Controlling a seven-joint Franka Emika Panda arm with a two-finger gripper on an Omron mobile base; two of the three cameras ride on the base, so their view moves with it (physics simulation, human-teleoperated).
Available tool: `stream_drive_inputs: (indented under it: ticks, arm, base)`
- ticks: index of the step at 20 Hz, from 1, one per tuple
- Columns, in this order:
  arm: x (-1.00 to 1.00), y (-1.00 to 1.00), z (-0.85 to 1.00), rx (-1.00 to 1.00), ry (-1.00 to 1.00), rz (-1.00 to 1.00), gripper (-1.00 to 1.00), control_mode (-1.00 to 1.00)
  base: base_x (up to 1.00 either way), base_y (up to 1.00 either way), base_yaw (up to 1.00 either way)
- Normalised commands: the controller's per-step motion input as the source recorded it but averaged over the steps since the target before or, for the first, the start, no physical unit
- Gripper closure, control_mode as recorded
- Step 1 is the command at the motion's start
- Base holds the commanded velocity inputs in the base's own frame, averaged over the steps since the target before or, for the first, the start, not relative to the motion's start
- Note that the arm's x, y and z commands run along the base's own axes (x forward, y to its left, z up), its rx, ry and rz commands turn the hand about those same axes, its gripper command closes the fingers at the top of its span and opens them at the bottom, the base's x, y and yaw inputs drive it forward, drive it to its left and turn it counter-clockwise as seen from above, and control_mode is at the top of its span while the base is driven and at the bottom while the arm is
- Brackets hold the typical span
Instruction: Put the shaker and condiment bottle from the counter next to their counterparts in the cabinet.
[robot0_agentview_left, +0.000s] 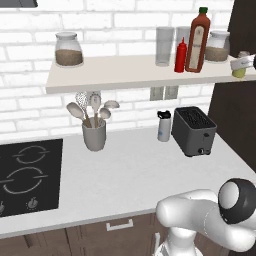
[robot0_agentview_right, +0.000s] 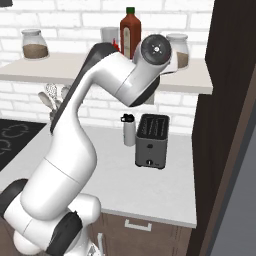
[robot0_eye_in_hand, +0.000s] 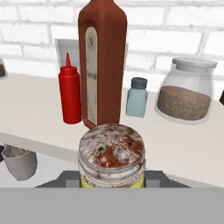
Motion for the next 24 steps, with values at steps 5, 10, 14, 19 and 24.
stream_drive_inputs:
  ticks: [5, 10, 14, 19, 24]
  arm:
    - [0.22, 0.00, 0.00, -0.04, 0.00, -0.06, 1.00, -1.00]
    - [0.22, 0.00, 0.00, -0.01, 0.00, -0.03, 1.00, -1.00]
    - [0.30, -0.03, 0.00, 0.00, 0.00, 0.00, 1.00, -1.00]
    - [0.30, -0.01, 0.00, 0.00, -0.01, 0.00, 1.00, -1.00]
    - [0.20, -0.12, -0.01, 0.00, -0.01, 0.00, 1.00, -1.00]
  base:
    - [0.00, 0.00, 0.00]
    - [0.00, 0.00, 0.00]
    - [0.00, 0.00, 0.00]
    - [0.00, 0.00, 0.00]
    - [0.00, 0.00, 0.00]
